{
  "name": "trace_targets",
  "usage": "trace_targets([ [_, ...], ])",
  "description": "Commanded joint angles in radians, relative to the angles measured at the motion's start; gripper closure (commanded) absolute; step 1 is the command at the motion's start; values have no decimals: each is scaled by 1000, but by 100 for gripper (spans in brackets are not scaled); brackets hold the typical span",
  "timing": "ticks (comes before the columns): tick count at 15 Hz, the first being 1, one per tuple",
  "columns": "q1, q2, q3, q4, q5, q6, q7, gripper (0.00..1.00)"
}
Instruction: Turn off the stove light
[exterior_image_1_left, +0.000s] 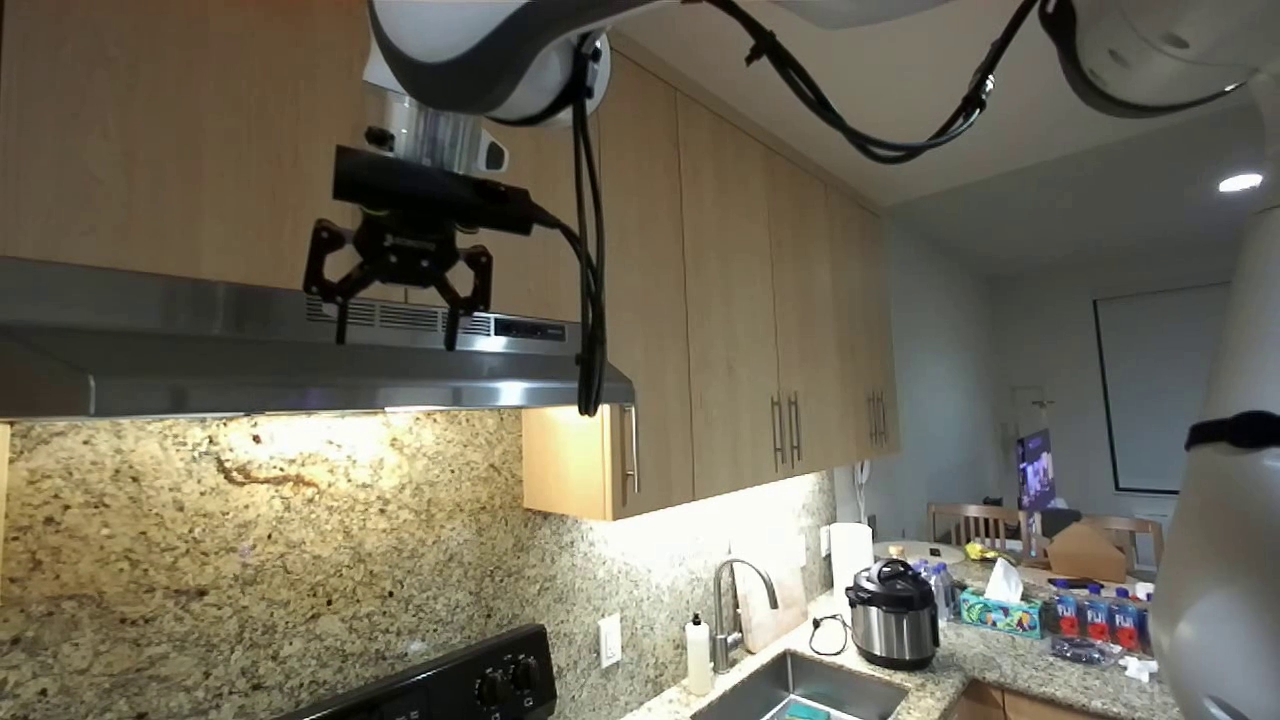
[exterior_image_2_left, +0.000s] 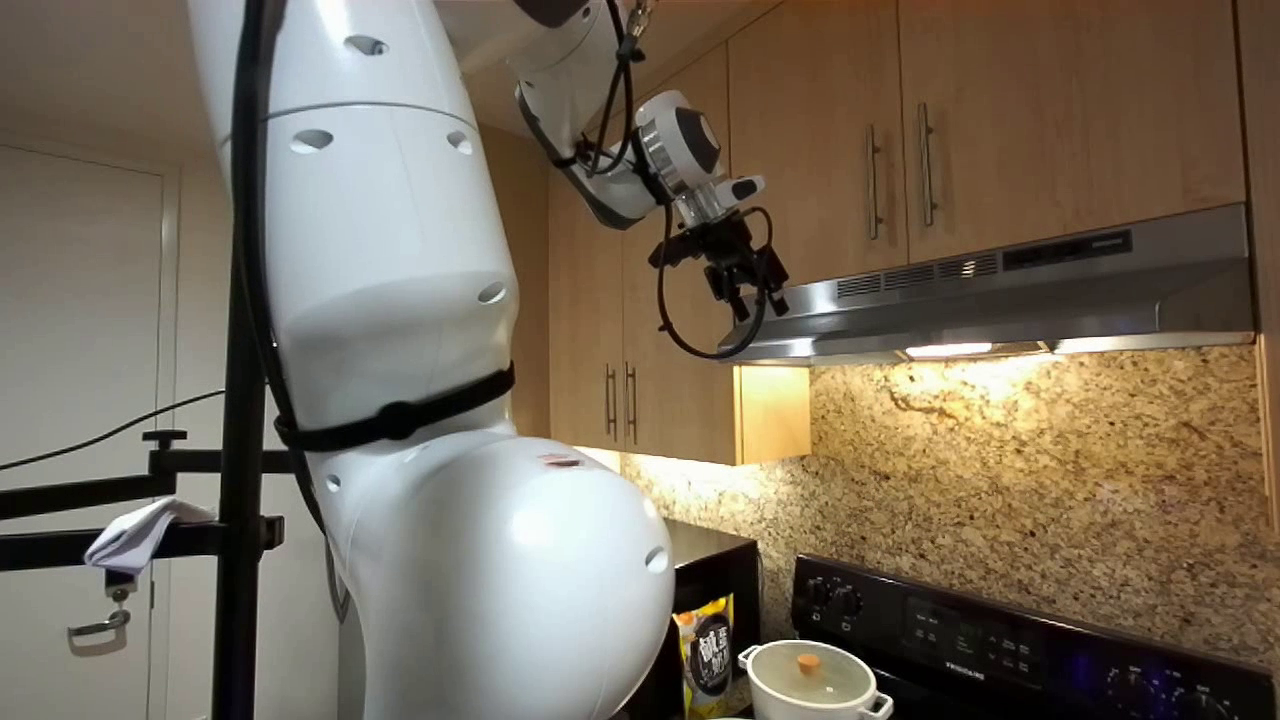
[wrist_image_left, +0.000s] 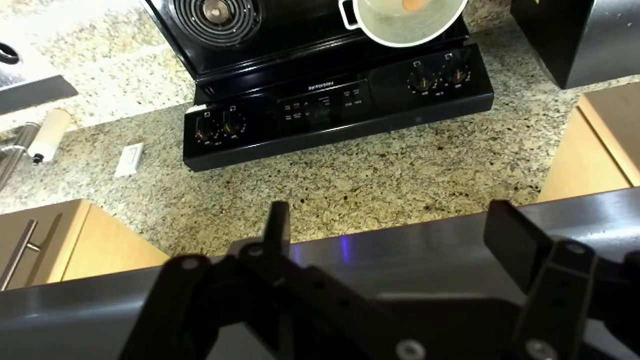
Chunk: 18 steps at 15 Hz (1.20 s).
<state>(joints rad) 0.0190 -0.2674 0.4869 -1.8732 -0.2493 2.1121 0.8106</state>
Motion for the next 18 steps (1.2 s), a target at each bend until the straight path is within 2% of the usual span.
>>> trace_targets([
  [1, 48, 10, -39, 6, -19, -7, 13, 0],
  [5, 51, 16, -38, 10, -26, -5, 14, 0],
  [11, 60, -8, -91, -14, -22, 23, 67, 0],
  [18, 83, -105, -188, -110, 37, 29, -43, 0],
])
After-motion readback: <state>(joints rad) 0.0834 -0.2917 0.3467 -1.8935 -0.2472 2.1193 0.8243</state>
